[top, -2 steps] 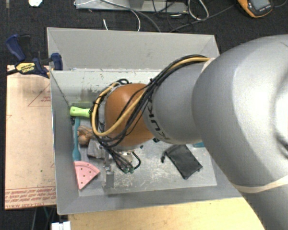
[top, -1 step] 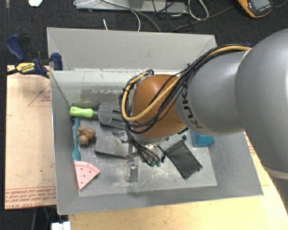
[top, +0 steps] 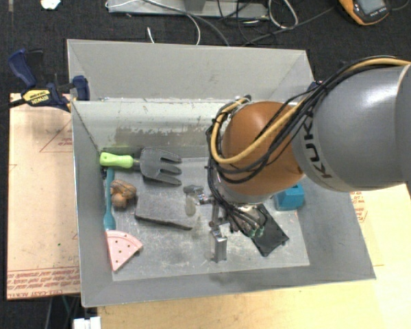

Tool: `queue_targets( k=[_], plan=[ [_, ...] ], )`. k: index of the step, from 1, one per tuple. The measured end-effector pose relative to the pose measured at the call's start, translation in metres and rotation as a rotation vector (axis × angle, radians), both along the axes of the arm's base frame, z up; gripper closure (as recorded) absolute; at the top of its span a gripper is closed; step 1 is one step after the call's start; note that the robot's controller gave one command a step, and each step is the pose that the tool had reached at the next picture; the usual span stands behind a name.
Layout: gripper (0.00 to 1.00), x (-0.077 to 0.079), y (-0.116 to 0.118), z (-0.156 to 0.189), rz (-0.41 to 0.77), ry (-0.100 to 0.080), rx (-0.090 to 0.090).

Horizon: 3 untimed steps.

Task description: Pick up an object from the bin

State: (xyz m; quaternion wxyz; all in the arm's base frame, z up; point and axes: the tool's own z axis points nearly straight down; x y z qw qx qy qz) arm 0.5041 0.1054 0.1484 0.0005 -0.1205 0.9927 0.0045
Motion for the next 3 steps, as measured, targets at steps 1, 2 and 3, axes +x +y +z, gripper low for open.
queue_targets(
  k=[1, 2, 3],
  plan=[
    [0.0, 0.045, -0.003, -0.019, -0.109, -0.005, 0.001],
    [0.0, 0.076, -0.043, -0.043, 0.005, -0.007, 0.002],
    [0.0, 0.019, -0.114, -0.035, 0.021, -0.007, 0.005]
  ],
)
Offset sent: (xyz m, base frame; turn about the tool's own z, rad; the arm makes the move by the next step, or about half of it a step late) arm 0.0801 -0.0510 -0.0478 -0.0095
